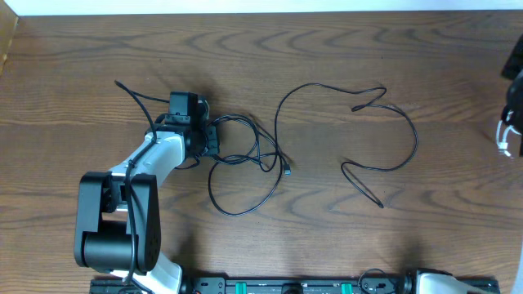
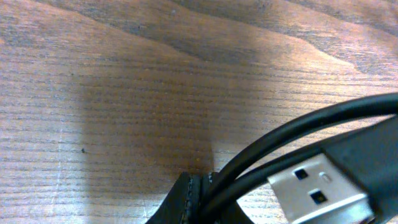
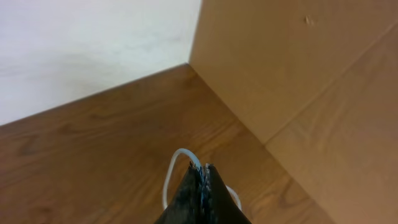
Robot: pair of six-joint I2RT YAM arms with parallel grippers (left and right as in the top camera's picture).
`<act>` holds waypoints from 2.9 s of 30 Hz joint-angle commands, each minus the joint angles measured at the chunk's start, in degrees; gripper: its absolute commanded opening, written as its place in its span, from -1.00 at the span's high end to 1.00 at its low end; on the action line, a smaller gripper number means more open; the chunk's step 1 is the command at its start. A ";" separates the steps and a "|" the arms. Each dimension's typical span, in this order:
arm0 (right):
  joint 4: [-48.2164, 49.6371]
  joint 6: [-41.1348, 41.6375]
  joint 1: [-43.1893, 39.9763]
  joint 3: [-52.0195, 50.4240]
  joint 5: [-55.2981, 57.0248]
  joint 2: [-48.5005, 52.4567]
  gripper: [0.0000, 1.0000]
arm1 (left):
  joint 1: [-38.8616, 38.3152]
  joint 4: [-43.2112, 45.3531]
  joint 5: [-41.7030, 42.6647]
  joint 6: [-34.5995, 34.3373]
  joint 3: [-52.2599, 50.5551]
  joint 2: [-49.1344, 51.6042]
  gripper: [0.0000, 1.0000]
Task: Untangle cables
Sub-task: 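Carry the white cable to the right table edge and lower it, then open the right gripper, releasing the white cable at the right edge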
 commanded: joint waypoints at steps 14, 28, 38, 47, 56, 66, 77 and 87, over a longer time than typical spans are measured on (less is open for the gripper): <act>7.50 0.72 -18.23 1.05 -24.30 17.42 0.99 | 0.17 0.07 -0.26 -0.31 -0.33 0.13 0.85; 2.67 0.98 -23.15 1.03 -25.62 29.57 0.98 | 0.17 0.28 -0.28 -0.31 -0.33 0.13 0.85; -4.09 5.90 -28.68 1.03 -25.62 39.76 0.98 | 0.17 0.35 -0.28 -0.31 -0.33 0.13 0.85; -6.88 9.51 -31.56 0.72 -26.95 44.26 0.98 | 0.17 0.35 -0.28 -0.31 -0.33 0.13 0.85; -7.67 10.01 -31.65 0.63 -27.32 44.37 -0.72 | 0.17 0.50 -0.26 -0.31 -0.33 0.13 0.84; -7.72 9.46 -31.65 0.59 -33.90 44.37 -0.89 | 0.17 0.52 -0.26 -0.31 -0.33 0.13 0.84; -8.41 3.61 -31.65 0.59 -38.64 44.37 -0.47 | 0.17 0.55 -0.28 -0.31 -0.33 0.13 0.84; -6.08 -0.66 -31.15 0.66 -36.50 44.09 -0.77 | 0.13 1.14 1.18 -0.31 -0.33 0.13 0.84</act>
